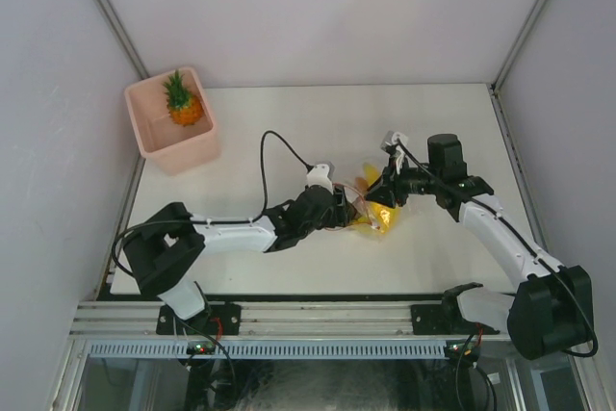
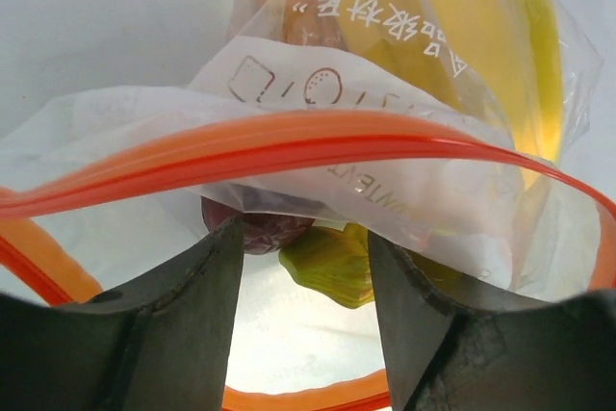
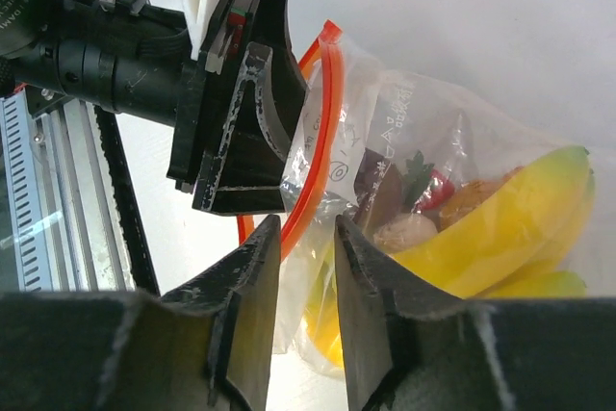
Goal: Open the zip-top bag and remove the fake food
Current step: Pick up the fake fruit from the zipper food storage bag.
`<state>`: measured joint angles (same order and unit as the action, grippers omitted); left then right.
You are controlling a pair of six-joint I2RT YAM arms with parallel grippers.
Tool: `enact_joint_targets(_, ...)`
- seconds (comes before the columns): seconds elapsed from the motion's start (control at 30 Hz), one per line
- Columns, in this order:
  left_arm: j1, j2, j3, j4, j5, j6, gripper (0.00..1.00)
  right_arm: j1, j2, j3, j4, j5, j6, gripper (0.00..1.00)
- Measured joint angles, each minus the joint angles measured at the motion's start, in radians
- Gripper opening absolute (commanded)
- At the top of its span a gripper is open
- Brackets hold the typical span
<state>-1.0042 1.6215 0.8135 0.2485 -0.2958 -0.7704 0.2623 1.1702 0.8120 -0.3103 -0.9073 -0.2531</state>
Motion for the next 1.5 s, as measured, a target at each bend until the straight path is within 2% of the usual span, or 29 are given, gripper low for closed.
enact_joint_targets(0.1, 0.0, 0.005, -0.003, 0.027, -0.007, 0.068, 0.61, -0.002, 0.0, 0.0, -0.008, -0.001, -0.021, 0.4)
enact_joint_targets(0.2, 0.0, 0.015, -0.017, 0.072, -0.008, 0.133, 0.63, -0.007, 0.0, 0.0, -0.019, 0.003, -0.033, 0.4)
enact_joint_targets(0.37, 0.0, 0.046, -0.03, 0.117, -0.006, 0.248, 0.67, -0.014, 0.014, 0.0, -0.023, 0.063, -0.035, 0.3)
enact_joint_targets(0.67, 0.021, 0.102, -0.03, 0.201, 0.052, 0.418, 0.76, -0.016, 0.105, 0.0, -0.026, 0.204, -0.038, 0.23)
enact_joint_targets(0.77, 0.047, 0.129, -0.031, 0.239, 0.102, 0.446, 0.77, -0.016, 0.128, 0.009, -0.028, 0.211, -0.042, 0.2)
enact_joint_targets(1.13, 0.085, 0.213, -0.027, 0.328, 0.233, 0.457, 0.75, -0.016, 0.17, 0.049, -0.038, 0.241, -0.066, 0.2)
enact_joint_targets(1.23, 0.086, 0.237, -0.027, 0.339, 0.241, 0.441, 0.71, -0.016, 0.17, 0.05, -0.037, 0.245, -0.069, 0.2)
enact_joint_targets(1.4, 0.087, 0.253, -0.013, 0.337, 0.243, 0.421, 0.46, -0.019, 0.17, 0.05, -0.037, 0.246, -0.075, 0.2)
enact_joint_targets(1.5, 0.087, 0.252, -0.011, 0.331, 0.243, 0.407, 0.38, -0.023, 0.17, 0.05, -0.037, 0.245, -0.077, 0.2)
